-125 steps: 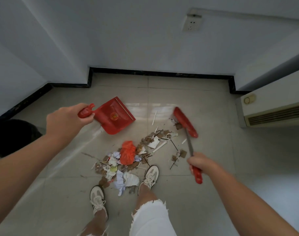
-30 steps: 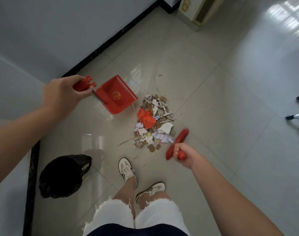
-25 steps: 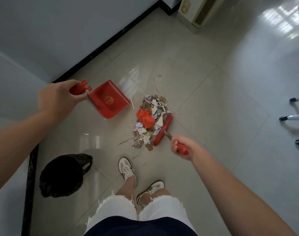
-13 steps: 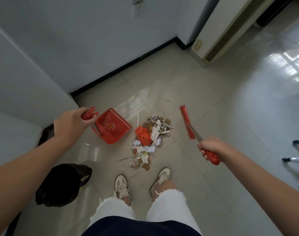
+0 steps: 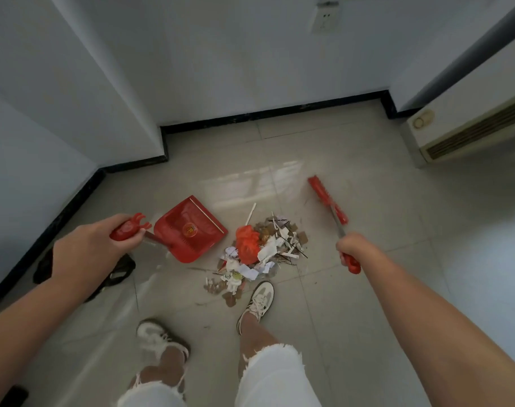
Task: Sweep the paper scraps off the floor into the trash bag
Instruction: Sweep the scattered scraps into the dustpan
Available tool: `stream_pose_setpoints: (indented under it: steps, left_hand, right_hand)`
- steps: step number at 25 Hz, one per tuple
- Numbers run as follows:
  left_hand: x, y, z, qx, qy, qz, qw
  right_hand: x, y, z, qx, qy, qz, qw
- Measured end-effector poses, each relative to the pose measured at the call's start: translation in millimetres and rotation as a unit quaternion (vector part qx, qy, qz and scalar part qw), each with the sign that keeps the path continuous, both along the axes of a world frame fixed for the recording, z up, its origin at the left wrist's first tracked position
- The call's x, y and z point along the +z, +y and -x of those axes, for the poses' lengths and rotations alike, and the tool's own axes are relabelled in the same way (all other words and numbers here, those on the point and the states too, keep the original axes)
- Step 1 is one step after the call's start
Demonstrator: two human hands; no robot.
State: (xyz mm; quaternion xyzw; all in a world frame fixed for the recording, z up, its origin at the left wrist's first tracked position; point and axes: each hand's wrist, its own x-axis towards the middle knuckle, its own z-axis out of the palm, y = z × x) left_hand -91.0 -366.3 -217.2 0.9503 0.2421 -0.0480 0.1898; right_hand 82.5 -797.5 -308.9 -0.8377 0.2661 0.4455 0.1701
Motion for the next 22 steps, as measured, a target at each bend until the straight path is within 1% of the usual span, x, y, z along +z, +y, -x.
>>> stream_pose_setpoints:
  steps: [3,5,8,11,13,15,17,18,20,22]
  left_hand:
    - [-0.6,-9.0,8.0,0.033,0.009,-0.011,0.999]
    - [-4.9,-6.8,20.7,0.049,0.018,-0.001,0.999]
    - [-7.2,-3.0,47.7,0.064,0.013,0.015,0.998]
    - [-0.8,-6.0,72.5,0.065,0.006,0.001,0.998]
    - [4.8,-9.4,94.7,0.087,-0.002,0.002,0.996]
    - [7.0,-11.0,117.0,0.104,-0.014,0.013,0.994]
    - [7.7,-5.0,142.1,0.097,-0.033,0.025,0.994]
    - [7.9,-0.6,153.3,0.093,-0.043,0.026,0.994]
    - [9.4,5.8,170.5,0.109,-0.053,0.033,0.992]
    - [13.7,8.9,182.2,0.144,-0.059,0.042,0.987]
  right_hand:
    - [-11.1,-4.7,10.3,0.030,0.017,-0.025,0.999]
    - [-15.4,-4.0,33.6,0.038,0.021,-0.031,0.999]
    - [-15.4,6.8,79.0,0.052,0.052,-0.057,0.996]
    - [-8.8,20.1,113.6,0.114,0.086,-0.067,0.988]
    - [5.0,29.5,131.6,0.152,0.105,-0.071,0.980]
    - [21.0,33.3,139.0,0.139,0.108,-0.072,0.982]
    - [43.7,35.0,143.4,0.108,0.108,-0.075,0.985]
    - [54.5,35.8,143.1,0.108,0.103,-0.074,0.986]
    - [75.0,39.8,143.3,0.127,0.091,-0.072,0.985]
    - [81.1,48.3,143.6,0.189,0.059,-0.049,0.979]
